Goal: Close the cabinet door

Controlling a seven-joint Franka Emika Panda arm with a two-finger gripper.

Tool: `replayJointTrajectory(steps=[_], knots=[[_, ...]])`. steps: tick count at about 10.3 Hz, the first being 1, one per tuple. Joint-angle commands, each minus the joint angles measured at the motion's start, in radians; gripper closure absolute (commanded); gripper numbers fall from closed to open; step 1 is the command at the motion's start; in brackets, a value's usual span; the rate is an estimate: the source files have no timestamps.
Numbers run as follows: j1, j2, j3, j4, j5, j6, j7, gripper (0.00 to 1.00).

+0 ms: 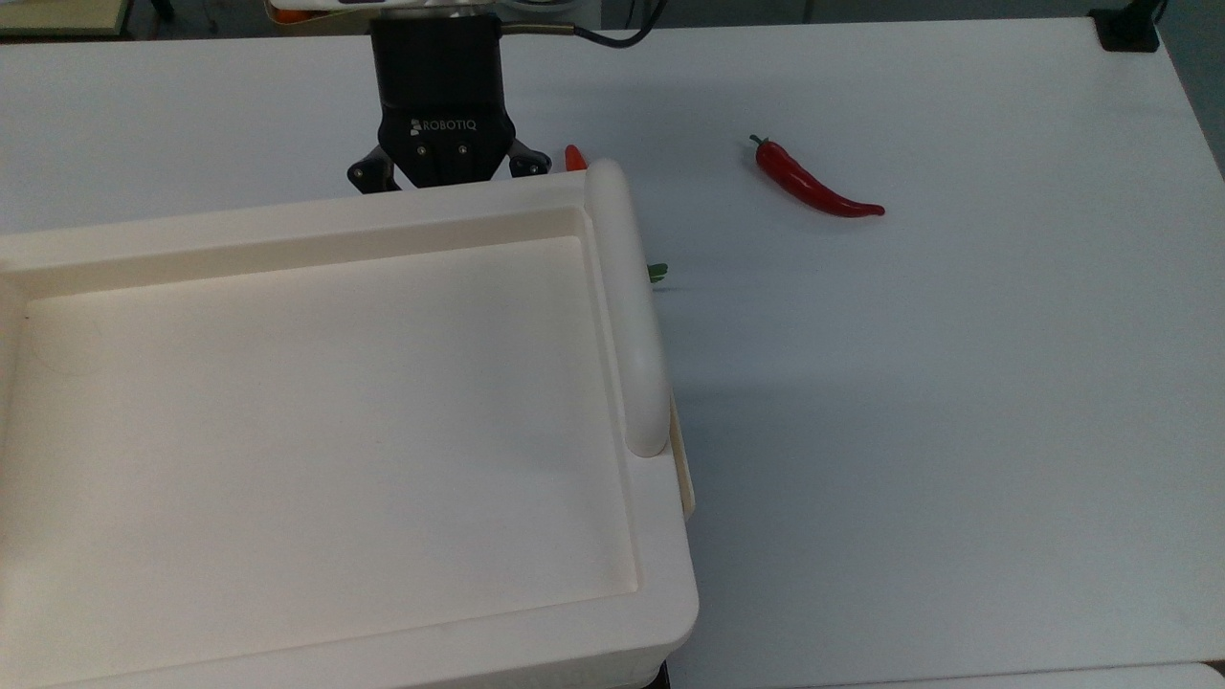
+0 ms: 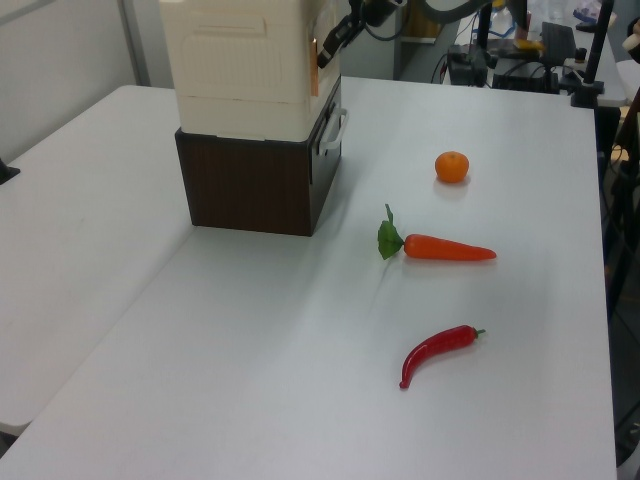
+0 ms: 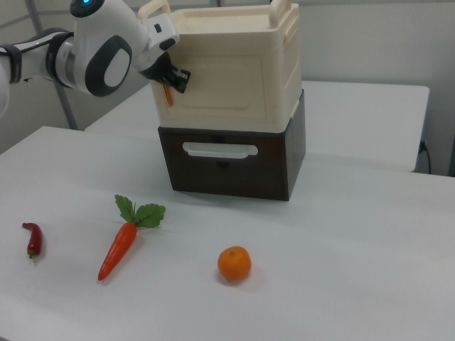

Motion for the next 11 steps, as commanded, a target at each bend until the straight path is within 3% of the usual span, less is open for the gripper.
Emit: replayJointTrajectory(steps=[1, 4, 7, 9, 10, 11], knots=[[0.004, 0.008, 0.0, 0.01, -0.009, 0.035, 0.048, 1.0], [0.003, -0.004, 0.0, -0.003, -0.037, 0.028, 0.045, 1.0], [-0.078, -0.103, 0.101, -0.012, -0.084, -0.395, 0.061, 0.98], [-0.128, -0.175, 0.151, -0.015, -0.126, -0.68, 0.165, 0.97], [-0.145, -0.208, 0.172, -0.021, -0.137, -0.774, 0.219, 0.94], [-0.161, -0.249, 0.194, -0.054, -0.149, -0.828, 0.273, 0.84]])
